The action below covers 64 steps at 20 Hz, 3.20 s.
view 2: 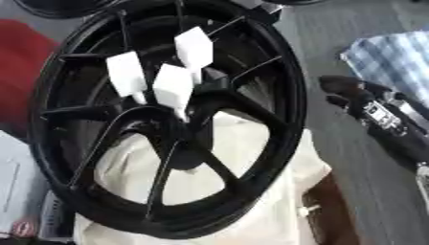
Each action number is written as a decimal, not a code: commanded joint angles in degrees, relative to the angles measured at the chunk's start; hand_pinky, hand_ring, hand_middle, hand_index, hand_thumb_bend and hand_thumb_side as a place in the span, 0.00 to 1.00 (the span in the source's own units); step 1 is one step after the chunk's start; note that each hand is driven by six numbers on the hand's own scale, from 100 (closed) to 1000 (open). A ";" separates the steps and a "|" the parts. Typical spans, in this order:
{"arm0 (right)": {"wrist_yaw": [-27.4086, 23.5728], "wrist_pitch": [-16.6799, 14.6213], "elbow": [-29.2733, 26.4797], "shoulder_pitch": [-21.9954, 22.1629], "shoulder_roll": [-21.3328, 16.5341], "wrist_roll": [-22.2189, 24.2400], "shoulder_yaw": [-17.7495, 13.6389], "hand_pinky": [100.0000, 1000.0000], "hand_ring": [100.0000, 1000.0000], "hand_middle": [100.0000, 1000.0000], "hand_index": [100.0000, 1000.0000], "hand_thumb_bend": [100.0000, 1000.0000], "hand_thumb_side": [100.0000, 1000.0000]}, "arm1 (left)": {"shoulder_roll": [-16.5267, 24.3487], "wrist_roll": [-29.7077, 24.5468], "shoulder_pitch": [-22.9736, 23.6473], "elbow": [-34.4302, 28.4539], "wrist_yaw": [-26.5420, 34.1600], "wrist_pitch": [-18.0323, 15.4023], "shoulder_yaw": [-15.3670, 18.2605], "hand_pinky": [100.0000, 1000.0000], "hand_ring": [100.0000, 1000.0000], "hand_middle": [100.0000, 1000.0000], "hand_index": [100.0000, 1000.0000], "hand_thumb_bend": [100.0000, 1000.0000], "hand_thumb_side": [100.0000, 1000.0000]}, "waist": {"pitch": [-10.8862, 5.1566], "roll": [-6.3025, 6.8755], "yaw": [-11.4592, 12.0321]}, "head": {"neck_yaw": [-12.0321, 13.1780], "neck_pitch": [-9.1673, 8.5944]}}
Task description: Pull the pin out of the wheel hub.
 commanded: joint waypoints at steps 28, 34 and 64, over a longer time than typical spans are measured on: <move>0.15 1.13 -1.14 -0.03 -1.88 0.66 -0.05 1.00 1.00 0.91 0.77 0.00 0.72 | -0.45 -13.98 -6.08 4.65 -12.11 2.26 -19.53 0.90 0.84 0.77 0.87 0.33 0.77 | -1.98 1.26 0.14 | -0.15 0.82; 0.33 1.23 -1.14 -0.21 -1.64 0.70 -0.06 1.00 1.00 0.91 0.77 0.00 0.73 | -1.30 -13.98 -5.29 8.07 -12.98 0.85 -21.30 0.91 0.86 0.78 0.88 0.44 0.82 | -1.60 1.22 -0.06 | -0.09 0.51; 1.09 2.17 -1.14 -0.12 -0.61 0.78 0.02 1.00 1.00 0.91 0.77 0.00 0.74 | -2.89 -13.98 -6.25 9.88 -19.46 -1.41 -23.54 0.83 0.68 0.47 0.62 0.36 0.47 | -1.04 1.09 -0.12 | -0.47 -1.73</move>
